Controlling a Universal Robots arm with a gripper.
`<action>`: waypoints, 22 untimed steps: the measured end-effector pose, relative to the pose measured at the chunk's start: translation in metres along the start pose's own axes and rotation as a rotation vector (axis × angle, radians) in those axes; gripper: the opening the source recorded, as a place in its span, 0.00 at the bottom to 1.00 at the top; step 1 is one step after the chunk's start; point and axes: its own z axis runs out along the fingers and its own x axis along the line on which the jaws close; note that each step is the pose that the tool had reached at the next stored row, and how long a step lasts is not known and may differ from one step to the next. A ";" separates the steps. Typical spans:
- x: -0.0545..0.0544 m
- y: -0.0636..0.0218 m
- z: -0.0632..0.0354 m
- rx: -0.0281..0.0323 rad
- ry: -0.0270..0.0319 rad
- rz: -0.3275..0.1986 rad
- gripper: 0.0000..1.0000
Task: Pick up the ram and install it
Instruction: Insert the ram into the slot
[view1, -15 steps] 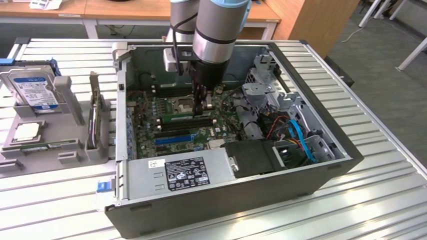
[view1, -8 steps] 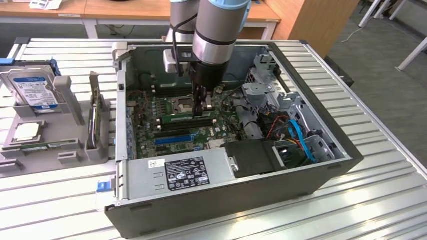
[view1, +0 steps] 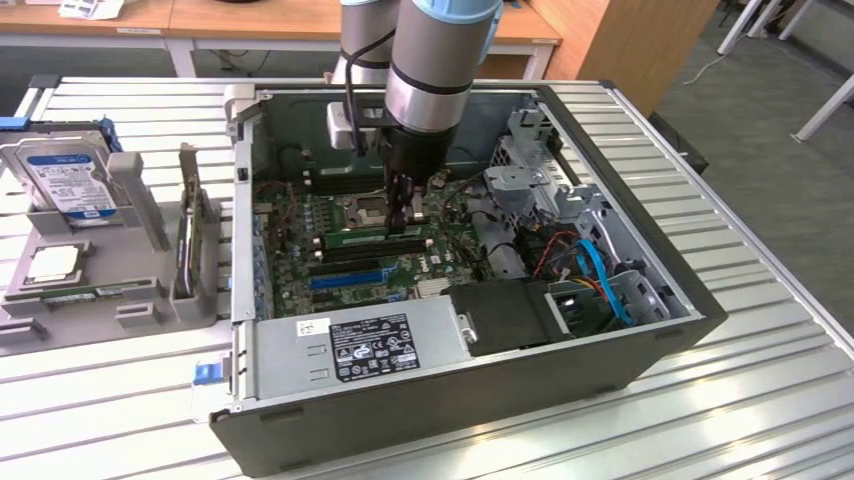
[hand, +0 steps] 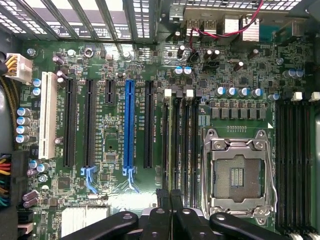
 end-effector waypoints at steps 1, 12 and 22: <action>0.000 0.0000 0.0000 0.0000 0.0000 0.000 0.12; 0.002 0.0000 0.0000 0.0000 -0.0002 0.000 0.12; 0.002 0.0021 0.0015 0.0002 -0.0005 0.000 0.12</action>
